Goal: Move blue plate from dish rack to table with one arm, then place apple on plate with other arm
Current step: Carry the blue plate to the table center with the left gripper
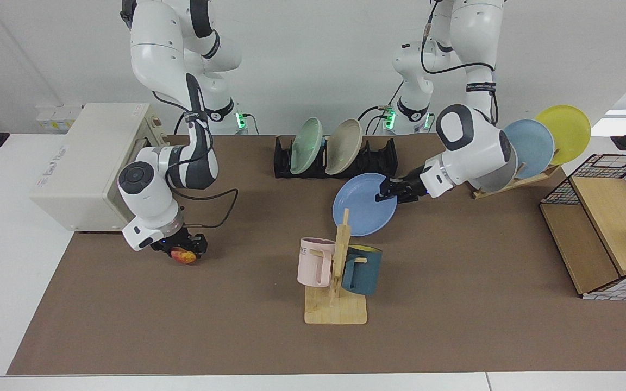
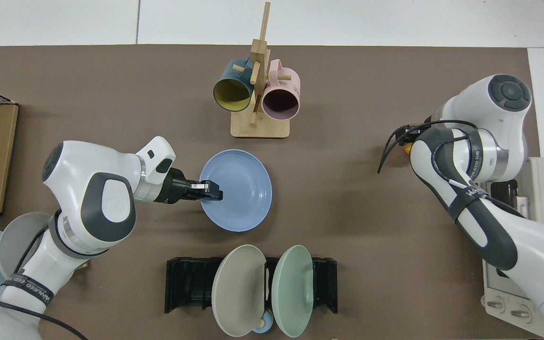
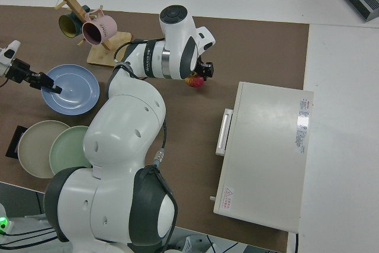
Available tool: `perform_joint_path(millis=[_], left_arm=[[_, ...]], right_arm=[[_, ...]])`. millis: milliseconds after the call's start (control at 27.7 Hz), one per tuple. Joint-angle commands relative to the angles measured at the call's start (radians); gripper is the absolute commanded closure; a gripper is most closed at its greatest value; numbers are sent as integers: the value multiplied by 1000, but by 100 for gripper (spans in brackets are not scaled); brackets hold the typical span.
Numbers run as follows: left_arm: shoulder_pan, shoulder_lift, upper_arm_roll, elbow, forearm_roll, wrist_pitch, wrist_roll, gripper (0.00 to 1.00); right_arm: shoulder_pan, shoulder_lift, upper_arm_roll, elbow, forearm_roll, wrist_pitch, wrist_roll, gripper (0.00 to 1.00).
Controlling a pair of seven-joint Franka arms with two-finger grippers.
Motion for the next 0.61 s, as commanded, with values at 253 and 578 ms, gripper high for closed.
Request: perform_joint_path(millis=[253,578], left_arm=[[-62,23,-37,-22,-12,156,-101,57],[-69,26,-38,-19,7,177,-107,0]], right_arm=[[14,-42,11,95,3,-184,55,100],[53,-91,11,96,46,-254,98,100]])
